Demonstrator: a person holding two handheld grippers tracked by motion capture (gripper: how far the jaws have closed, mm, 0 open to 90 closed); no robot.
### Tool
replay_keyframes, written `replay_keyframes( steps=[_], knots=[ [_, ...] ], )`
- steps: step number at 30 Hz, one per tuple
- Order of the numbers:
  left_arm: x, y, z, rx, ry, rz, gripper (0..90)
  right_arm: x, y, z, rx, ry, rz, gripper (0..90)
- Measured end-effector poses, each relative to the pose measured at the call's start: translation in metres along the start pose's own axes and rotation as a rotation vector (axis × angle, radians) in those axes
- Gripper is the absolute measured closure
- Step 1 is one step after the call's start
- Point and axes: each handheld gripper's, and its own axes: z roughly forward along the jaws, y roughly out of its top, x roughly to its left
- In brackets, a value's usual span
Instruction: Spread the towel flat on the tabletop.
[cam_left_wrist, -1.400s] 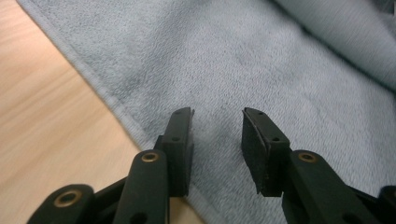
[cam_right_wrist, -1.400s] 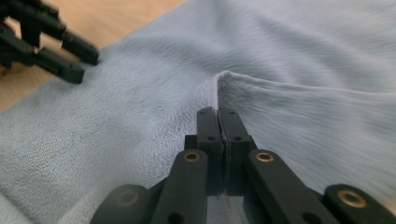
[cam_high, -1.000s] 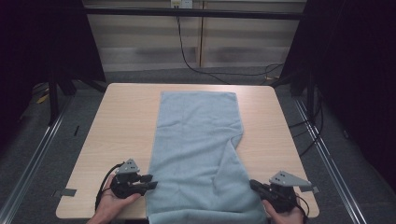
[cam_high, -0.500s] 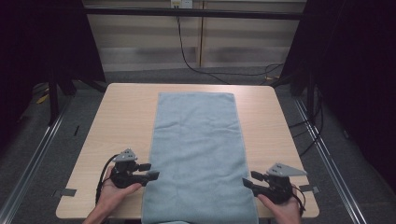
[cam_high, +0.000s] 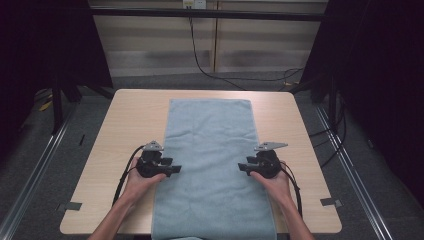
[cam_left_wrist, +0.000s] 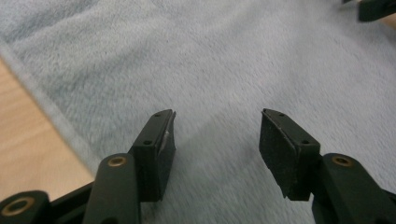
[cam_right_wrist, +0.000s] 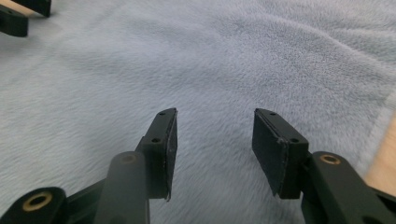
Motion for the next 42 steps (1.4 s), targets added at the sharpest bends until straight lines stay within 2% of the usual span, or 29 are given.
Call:
replay_keyframes(
  steps=[3, 7, 9, 11, 13, 15, 18, 22, 25, 31, 34, 39, 42],
  knots=[
    [0.001, 0.002, 0.003, 0.007, 0.009, 0.006, 47.8, -0.005, 0.001, 0.010, 0.005, -0.021, 0.014, 51.7],
    [-0.008, -0.002, 0.002, 0.014, 0.047, 0.076, 46.8, 0.000, -0.003, 0.013, 0.018, -0.068, -0.041, 52.4],
    [-0.009, -0.006, 0.001, 0.004, 0.042, 0.079, 46.9, 0.005, -0.004, 0.012, 0.034, -0.092, -0.090, 54.5],
    [-0.009, -0.009, -0.002, -0.002, 0.027, 0.067, 50.0, 0.008, -0.008, 0.009, 0.029, -0.088, -0.093, 57.2],
    [-0.010, -0.015, -0.007, -0.008, -0.013, 0.060, 52.0, 0.011, -0.016, 0.003, 0.011, -0.075, -0.109, 58.4],
    [-0.014, -0.019, -0.011, 0.006, -0.026, 0.084, 53.9, 0.015, -0.024, -0.004, 0.006, -0.057, -0.115, 58.2],
    [-0.025, -0.027, -0.018, 0.024, -0.028, 0.119, 53.9, 0.023, -0.034, -0.014, 0.004, -0.030, -0.128, 58.1],
    [-0.038, -0.040, -0.028, 0.017, -0.021, 0.135, 53.8, 0.033, -0.046, -0.026, 0.017, 0.003, -0.120, 58.0],
    [-0.045, -0.048, -0.034, 0.015, -0.039, 0.122, 53.7, 0.039, -0.053, -0.033, 0.020, 0.034, -0.106, 58.0],
    [-0.056, -0.063, -0.048, 0.026, -0.088, 0.104, 53.7, 0.053, -0.067, -0.047, 0.033, 0.064, -0.124, 58.1],
    [-0.064, -0.070, -0.054, 0.034, -0.096, 0.108, 53.7, 0.062, -0.074, -0.054, 0.036, 0.080, -0.125, 58.1],
    [-0.077, -0.081, -0.064, 0.054, -0.112, 0.111, 53.0, 0.081, -0.084, -0.066, 0.066, 0.079, -0.135, 57.7],
    [-0.080, -0.079, -0.066, 0.066, -0.108, 0.118, 50.4, 0.083, -0.085, -0.069, 0.069, 0.101, -0.119, 53.0]
  ],
)
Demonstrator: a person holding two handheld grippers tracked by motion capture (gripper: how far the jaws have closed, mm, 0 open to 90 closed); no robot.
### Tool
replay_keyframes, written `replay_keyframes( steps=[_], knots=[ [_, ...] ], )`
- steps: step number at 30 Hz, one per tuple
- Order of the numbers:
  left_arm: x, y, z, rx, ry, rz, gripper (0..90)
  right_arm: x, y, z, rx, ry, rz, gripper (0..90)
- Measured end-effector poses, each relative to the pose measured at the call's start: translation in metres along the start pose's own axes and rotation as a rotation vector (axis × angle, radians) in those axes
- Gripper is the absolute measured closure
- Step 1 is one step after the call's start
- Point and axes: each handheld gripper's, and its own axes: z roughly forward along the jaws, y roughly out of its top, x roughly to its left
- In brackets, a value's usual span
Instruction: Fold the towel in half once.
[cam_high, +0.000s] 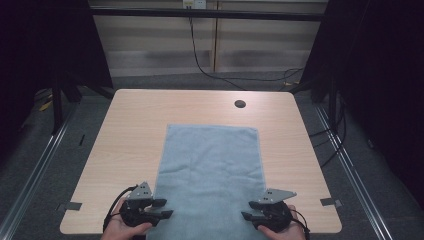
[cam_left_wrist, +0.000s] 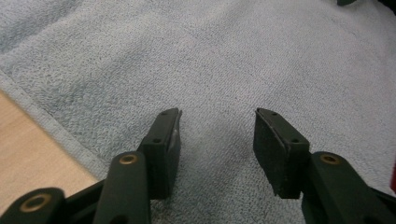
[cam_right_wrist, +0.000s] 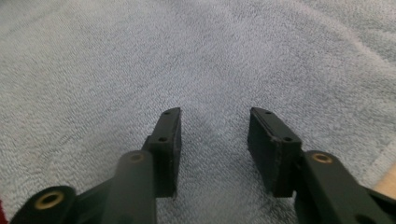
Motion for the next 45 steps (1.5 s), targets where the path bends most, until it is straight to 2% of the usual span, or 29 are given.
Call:
replay_keyframes(
  steps=[3, 4, 5, 7, 9, 11, 12, 14, 15, 16, 18, 19, 21, 23, 26, 28, 29, 30, 31, 33, 35, 39, 42, 45],
  knots=[
    [0.003, 0.012, 0.004, -0.025, 0.000, 0.007, 47.5, -0.011, 0.008, -0.002, -0.053, 0.019, 0.046, 49.2],
    [0.006, 0.017, 0.006, -0.034, 0.001, 0.011, 47.1, -0.015, 0.013, -0.003, -0.067, 0.020, 0.046, 49.2],
    [0.010, 0.020, 0.009, -0.045, 0.000, 0.000, 47.1, -0.020, 0.019, -0.003, -0.073, 0.008, 0.038, 49.1],
    [0.017, 0.028, 0.014, -0.052, 0.042, -0.008, 46.6, -0.032, 0.030, -0.003, -0.089, -0.007, 0.042, 48.8],
    [0.025, 0.036, 0.020, -0.060, 0.035, -0.030, 46.0, -0.046, 0.042, -0.001, -0.099, -0.036, 0.036, 48.1],
    [0.033, 0.040, 0.026, -0.064, 0.048, -0.030, 46.0, -0.061, 0.054, 0.003, -0.107, -0.040, 0.041, 47.7],
    [0.035, 0.041, 0.029, -0.054, 0.061, -0.031, 45.9, -0.069, 0.060, 0.005, -0.105, -0.053, 0.043, 47.4],
    [0.039, 0.040, 0.035, -0.030, 0.082, -0.009, 45.9, -0.083, 0.072, 0.012, -0.103, -0.059, 0.061, 46.0],
    [0.039, 0.038, 0.036, -0.043, 0.082, 0.014, 45.7, -0.090, 0.076, 0.017, -0.109, -0.047, 0.080, 45.0],
    [0.039, 0.037, 0.035, -0.043, 0.079, 0.009, 45.7, -0.097, 0.081, 0.022, -0.115, -0.030, 0.112, 44.2],
    [0.039, 0.035, 0.034, -0.047, 0.067, 0.008, 45.5, -0.106, 0.089, 0.033, -0.121, -0.050, 0.132, 43.8],
    [0.039, 0.034, 0.034, -0.050, 0.063, 0.010, 45.3, -0.111, 0.092, 0.038, -0.117, -0.044, 0.137, 43.8],
    [0.038, 0.033, 0.032, -0.036, 0.053, 0.024, 45.3, -0.119, 0.101, 0.047, -0.087, -0.086, 0.130, 43.6],
    [0.036, 0.032, 0.031, -0.037, 0.055, 0.032, 45.3, -0.127, 0.107, 0.052, -0.071, -0.092, 0.132, 43.9],
    [0.036, 0.032, 0.032, -0.041, 0.052, 0.029, 45.3, -0.135, 0.117, 0.060, -0.044, -0.162, 0.105, 47.1],
    [0.039, 0.032, 0.031, -0.045, 0.035, 0.012, 45.4, -0.142, 0.122, 0.062, -0.046, -0.214, 0.108, 47.0],
    [0.040, 0.032, 0.031, -0.044, 0.029, 0.007, 45.6, -0.148, 0.124, 0.063, -0.060, -0.229, 0.139, 46.2],
    [0.040, 0.032, 0.030, -0.045, 0.024, 0.006, 45.6, -0.153, 0.124, 0.066, -0.085, -0.211, 0.183, 46.5],
    [0.040, 0.032, 0.030, -0.045, 0.023, 0.006, 45.6, -0.156, 0.123, 0.070, -0.075, -0.215, 0.181, 47.0],
    [0.040, 0.031, 0.031, -0.045, 0.029, 0.011, 45.6, -0.157, 0.120, 0.079, -0.008, -0.264, 0.157, 46.5],
    [0.040, 0.031, 0.031, -0.046, 0.030, 0.008, 45.5, -0.158, 0.116, 0.085, 0.017, -0.270, 0.156, 45.8],
    [0.039, 0.031, 0.030, -0.041, 0.020, -0.004, 45.6, -0.151, 0.107, 0.087, -0.019, -0.297, 0.130, 49.2],
    [0.032, 0.030, 0.026, -0.010, 0.008, 0.008, 46.2, -0.146, 0.104, 0.084, -0.013, -0.288, 0.130, 50.0],
    [0.023, 0.024, 0.022, 0.000, -0.006, 0.004, 46.1, -0.138, 0.099, 0.078, -0.001, -0.274, 0.118, 49.9]
  ],
)
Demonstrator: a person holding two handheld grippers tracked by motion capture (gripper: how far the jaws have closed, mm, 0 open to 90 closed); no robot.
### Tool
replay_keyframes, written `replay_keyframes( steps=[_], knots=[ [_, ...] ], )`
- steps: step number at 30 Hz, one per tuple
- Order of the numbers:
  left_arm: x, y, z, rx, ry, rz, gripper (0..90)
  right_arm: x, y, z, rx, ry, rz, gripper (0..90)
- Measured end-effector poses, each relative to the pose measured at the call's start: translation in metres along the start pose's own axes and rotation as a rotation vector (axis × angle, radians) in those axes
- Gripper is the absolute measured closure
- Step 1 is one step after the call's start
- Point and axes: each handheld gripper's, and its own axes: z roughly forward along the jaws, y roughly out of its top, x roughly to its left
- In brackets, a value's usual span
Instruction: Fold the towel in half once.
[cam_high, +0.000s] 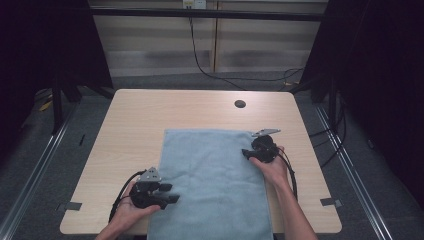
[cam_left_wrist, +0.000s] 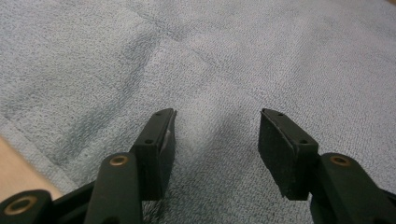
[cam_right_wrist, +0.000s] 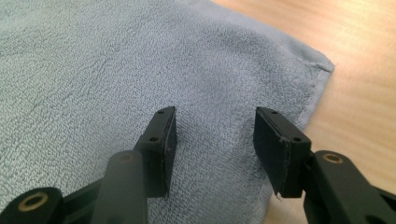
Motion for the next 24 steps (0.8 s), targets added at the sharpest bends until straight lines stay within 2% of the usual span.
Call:
replay_keyframes(
  steps=[2, 4, 6, 8, 11, 12, 13, 16, 18, 20, 21, 23, 24],
  knots=[
    [-0.005, -0.002, -0.003, 0.012, -0.014, 0.011, 46.4, 0.005, -0.006, -0.006, 0.001, 0.012, -0.010, 49.9],
    [-0.004, 0.000, -0.005, -0.014, -0.043, 0.000, 47.0, 0.011, -0.013, -0.012, 0.003, 0.028, -0.030, 50.0],
    [0.001, 0.009, -0.005, -0.041, -0.019, -0.001, 46.4, 0.014, -0.019, -0.018, -0.003, 0.041, -0.035, 49.9],
    [0.012, 0.020, -0.003, -0.079, 0.011, -0.012, 46.6, 0.018, -0.024, -0.022, -0.007, 0.045, -0.044, 49.9],
    [0.034, 0.035, 0.005, -0.083, 0.075, -0.038, 46.6, 0.020, -0.027, -0.024, -0.017, 0.045, -0.036, 49.8],
    [0.048, 0.041, 0.009, -0.087, 0.079, -0.076, 46.6, 0.020, -0.027, -0.025, -0.008, 0.047, -0.039, 49.6],
    [0.054, 0.044, 0.011, -0.084, 0.088, -0.086, 46.6, 0.019, -0.024, -0.025, 0.007, 0.062, -0.041, 48.0],
    [0.075, 0.055, 0.016, -0.083, 0.121, -0.112, 46.5, 0.010, -0.017, -0.025, -0.007, 0.078, -0.024, 47.3],
    [0.088, 0.063, 0.020, -0.088, 0.155, -0.127, 45.8, 0.000, -0.010, -0.023, -0.023, 0.057, -0.003, 46.8],
    [0.095, 0.071, 0.021, -0.086, 0.185, -0.164, 45.3, -0.010, -0.002, -0.018, -0.014, 0.046, 0.013, 45.5],
    [0.095, 0.076, 0.020, -0.103, 0.188, -0.155, 44.0, -0.014, 0.002, -0.015, -0.015, 0.039, 0.023, 45.2],
    [0.094, 0.085, 0.018, -0.101, 0.207, -0.127, 44.2, -0.020, 0.007, -0.009, -0.009, 0.025, 0.030, 43.6],
    [0.096, 0.088, 0.018, -0.107, 0.211, -0.126, 44.2, -0.021, 0.009, -0.005, 0.000, 0.023, 0.034, 43.6]
  ],
)
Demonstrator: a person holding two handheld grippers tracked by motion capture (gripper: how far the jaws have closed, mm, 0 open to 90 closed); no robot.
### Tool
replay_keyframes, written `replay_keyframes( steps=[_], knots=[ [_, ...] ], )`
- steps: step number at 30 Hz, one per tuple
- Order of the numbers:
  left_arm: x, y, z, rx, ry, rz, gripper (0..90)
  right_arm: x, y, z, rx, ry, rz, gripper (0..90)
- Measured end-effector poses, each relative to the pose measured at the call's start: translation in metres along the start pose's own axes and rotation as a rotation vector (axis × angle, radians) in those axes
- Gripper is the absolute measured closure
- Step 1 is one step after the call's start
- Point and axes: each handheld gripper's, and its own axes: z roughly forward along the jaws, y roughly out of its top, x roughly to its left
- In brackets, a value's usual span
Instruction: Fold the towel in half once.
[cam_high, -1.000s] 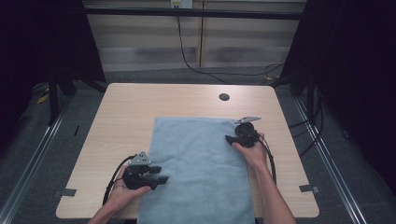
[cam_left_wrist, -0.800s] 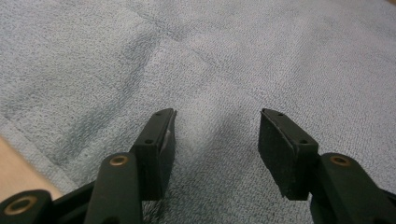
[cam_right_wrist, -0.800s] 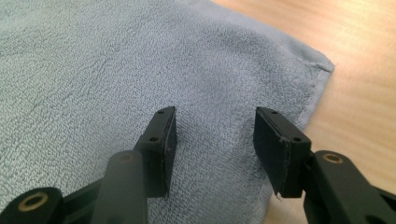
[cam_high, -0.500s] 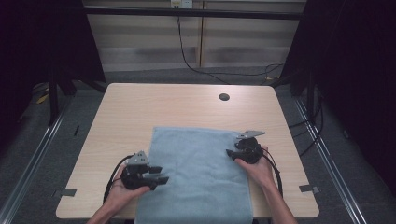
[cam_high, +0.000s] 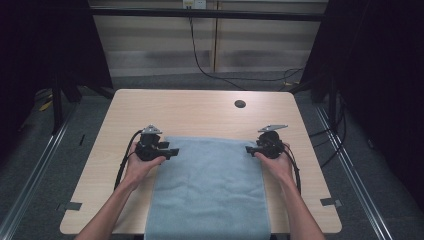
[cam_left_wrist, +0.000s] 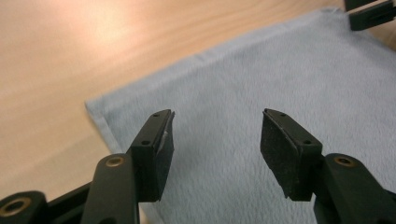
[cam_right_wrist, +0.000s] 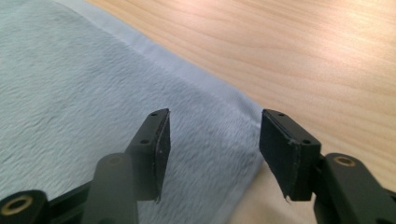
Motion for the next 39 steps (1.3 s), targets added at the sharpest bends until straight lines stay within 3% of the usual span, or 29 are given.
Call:
replay_keyframes(
  steps=[2, 3, 5, 7, 12, 14, 17, 21, 22, 25, 27, 28, 29, 31, 33, 37, 39],
  knots=[
    [0.009, 0.003, 0.005, 0.008, 0.047, -0.009, 44.8, -0.002, 0.000, 0.008, 0.018, -0.019, -0.005, 44.2],
    [0.014, 0.003, 0.009, 0.011, 0.049, -0.034, 45.0, -0.002, 0.000, 0.011, 0.008, -0.025, -0.004, 44.2],
    [0.022, -0.002, 0.017, 0.045, 0.088, -0.043, 45.2, 0.000, -0.001, 0.012, 0.001, -0.043, 0.010, 44.9],
    [0.025, -0.006, 0.025, 0.072, 0.098, -0.059, 42.8, 0.003, -0.002, 0.012, 0.004, -0.057, -0.003, 46.0],
    [0.028, -0.006, 0.030, 0.032, 0.112, -0.091, 35.4, 0.006, -0.002, 0.010, 0.012, -0.059, -0.007, 52.5],
    [0.031, -0.007, 0.032, 0.047, 0.112, -0.100, 34.4, 0.007, -0.002, 0.009, 0.013, -0.051, -0.014, 56.0],
    [0.033, -0.007, 0.035, 0.013, 0.122, -0.123, 34.5, 0.008, -0.002, 0.009, 0.013, -0.049, -0.020, 58.7],
    [0.027, -0.006, 0.039, 0.031, 0.185, -0.037, 40.2, 0.009, -0.002, 0.009, 0.013, -0.041, -0.021, 61.3],
    [0.025, -0.006, 0.039, 0.029, 0.185, -0.024, 44.5, 0.009, -0.002, 0.009, 0.014, -0.039, -0.018, 63.0],
    [0.022, -0.006, 0.038, 0.049, 0.147, 0.017, 56.9, 0.011, -0.002, 0.009, 0.013, -0.030, -0.030, 68.5],
    [0.018, -0.006, 0.039, 0.031, 0.100, -0.014, 65.8, 0.012, -0.002, 0.009, 0.009, -0.023, -0.020, 71.1],
    [0.018, -0.007, 0.038, 0.042, 0.085, -0.005, 68.5, 0.012, -0.003, 0.009, 0.006, -0.021, -0.013, 72.3],
    [0.020, -0.008, 0.038, 0.034, 0.041, -0.036, 74.1, 0.011, -0.004, 0.009, -0.005, -0.012, 0.000, 74.6],
    [0.023, -0.011, 0.036, 0.027, 0.018, -0.078, 81.1, 0.006, -0.006, 0.009, -0.031, 0.042, 0.070, 80.8],
    [0.026, -0.013, 0.035, 0.019, -0.006, -0.119, 83.4, 0.003, -0.008, 0.010, -0.047, 0.067, 0.106, 83.7],
    [0.025, -0.009, 0.029, 0.004, -0.021, -0.110, 83.9, 0.003, -0.005, 0.007, -0.044, 0.102, 0.111, 85.4],
    [0.025, -0.005, 0.024, -0.016, -0.039, -0.108, 83.9, 0.002, 0.000, 0.001, -0.068, 0.118, 0.112, 85.6]
  ],
)
